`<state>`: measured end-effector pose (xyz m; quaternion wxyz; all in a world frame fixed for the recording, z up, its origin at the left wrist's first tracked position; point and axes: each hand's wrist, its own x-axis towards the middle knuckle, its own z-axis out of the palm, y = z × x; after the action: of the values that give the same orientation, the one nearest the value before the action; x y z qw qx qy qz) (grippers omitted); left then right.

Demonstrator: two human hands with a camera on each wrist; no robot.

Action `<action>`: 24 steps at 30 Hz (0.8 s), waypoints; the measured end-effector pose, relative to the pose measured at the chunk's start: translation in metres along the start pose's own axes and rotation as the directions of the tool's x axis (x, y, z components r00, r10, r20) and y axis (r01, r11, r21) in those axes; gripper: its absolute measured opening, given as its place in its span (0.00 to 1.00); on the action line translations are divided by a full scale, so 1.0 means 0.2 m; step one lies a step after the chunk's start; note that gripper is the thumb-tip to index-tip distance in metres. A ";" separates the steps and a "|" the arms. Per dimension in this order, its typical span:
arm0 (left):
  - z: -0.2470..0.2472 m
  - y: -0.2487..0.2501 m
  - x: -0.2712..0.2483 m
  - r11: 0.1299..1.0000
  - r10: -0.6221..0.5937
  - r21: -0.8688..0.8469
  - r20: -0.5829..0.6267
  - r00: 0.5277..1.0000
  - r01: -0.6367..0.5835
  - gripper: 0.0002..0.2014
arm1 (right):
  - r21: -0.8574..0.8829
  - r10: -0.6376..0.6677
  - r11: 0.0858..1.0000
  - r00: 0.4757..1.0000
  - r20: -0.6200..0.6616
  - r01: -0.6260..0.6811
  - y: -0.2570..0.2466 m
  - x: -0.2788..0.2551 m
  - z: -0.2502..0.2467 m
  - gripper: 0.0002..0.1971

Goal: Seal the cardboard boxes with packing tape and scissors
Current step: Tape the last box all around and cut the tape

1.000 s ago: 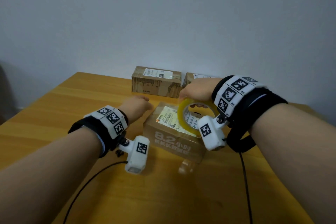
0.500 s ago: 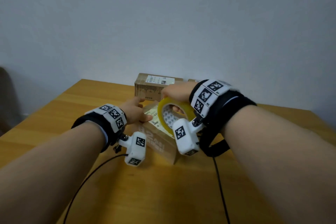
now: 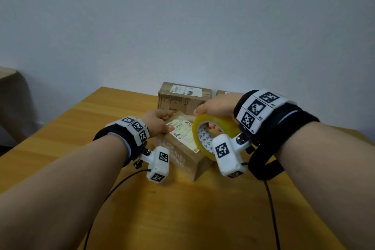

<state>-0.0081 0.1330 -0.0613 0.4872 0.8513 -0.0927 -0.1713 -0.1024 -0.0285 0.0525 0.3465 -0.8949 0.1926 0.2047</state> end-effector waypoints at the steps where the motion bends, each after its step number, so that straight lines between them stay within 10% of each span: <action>1: 0.00 0.00 0.00 1.000 0.000 -0.007 0.000 1.000 0.000 0.29 | 0.015 0.012 1.000 1.000 0.010 -0.012 0.01 -0.01 0.00 0.16; 24: -0.01 0.02 -0.02 0.987 -0.019 0.158 0.046 0.999 0.011 0.33 | 0.039 0.065 0.997 0.998 -0.021 -0.064 0.08 0.01 -0.05 0.26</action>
<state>-0.0106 0.1330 -0.0556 0.4147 0.8836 -0.1110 -0.1872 -0.1072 -0.0471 0.0497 0.3545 -0.8838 0.2290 0.2019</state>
